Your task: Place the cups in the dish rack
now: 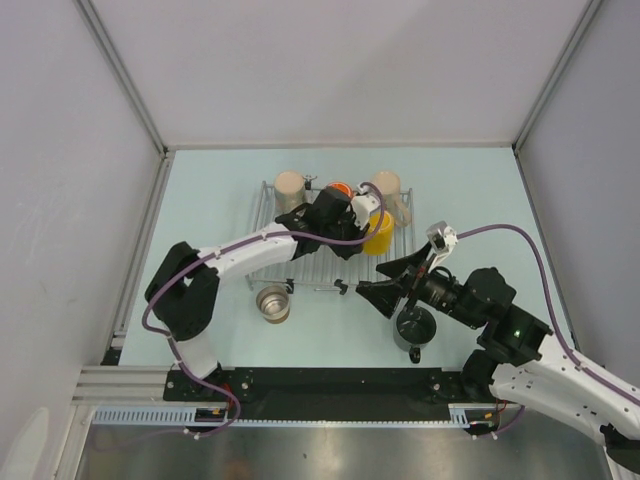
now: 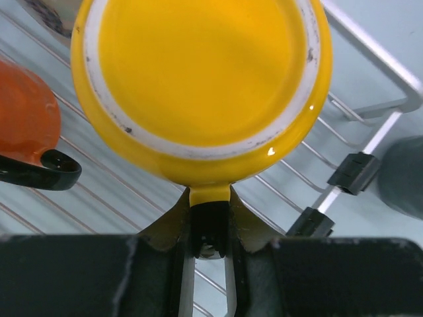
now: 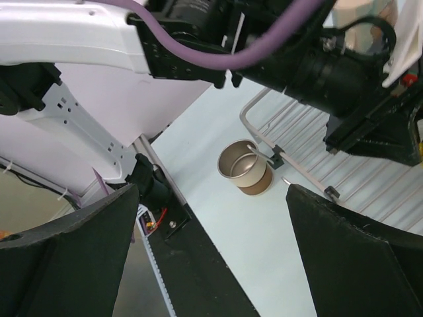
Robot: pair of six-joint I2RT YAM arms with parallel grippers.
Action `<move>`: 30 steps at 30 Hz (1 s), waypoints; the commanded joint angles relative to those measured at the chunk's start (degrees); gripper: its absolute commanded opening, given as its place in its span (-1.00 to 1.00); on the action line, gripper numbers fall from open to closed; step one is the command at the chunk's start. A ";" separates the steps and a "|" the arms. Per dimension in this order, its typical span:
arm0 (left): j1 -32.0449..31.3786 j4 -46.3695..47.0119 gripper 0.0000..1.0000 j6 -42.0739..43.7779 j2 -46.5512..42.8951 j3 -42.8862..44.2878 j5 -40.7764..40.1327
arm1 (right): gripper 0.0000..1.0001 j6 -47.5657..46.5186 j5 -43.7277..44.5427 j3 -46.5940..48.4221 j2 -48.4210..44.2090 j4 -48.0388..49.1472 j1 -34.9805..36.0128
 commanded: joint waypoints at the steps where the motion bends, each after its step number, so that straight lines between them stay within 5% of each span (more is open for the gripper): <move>1: -0.23 4.08 -0.99 1.34 1.54 3.78 -0.56 | 0.99 -3.62 2.53 -0.54 -1.42 1.33 0.03; 23: -4.71 6.11 -0.99 -0.59 8.93 1.60 1.98 | 1.00 -3.44 1.83 -3.70 -3.35 2.04 -2.34; 25: -5.06 5.85 -0.86 -0.68 8.93 0.63 2.86 | 0.99 -3.35 1.83 -3.70 -3.35 2.12 -2.69; 26: -5.15 5.84 -0.59 -0.86 8.84 -0.08 3.04 | 1.00 -3.35 1.75 -3.79 -3.35 2.12 -2.78; 28: -5.33 5.93 -0.36 -1.56 8.76 -0.70 3.30 | 0.99 -3.18 2.01 -3.88 -3.18 2.12 -2.96; 30: -5.50 5.93 -0.26 -1.73 8.49 -1.22 3.30 | 0.99 -3.09 2.36 -3.88 -3.18 2.04 -3.13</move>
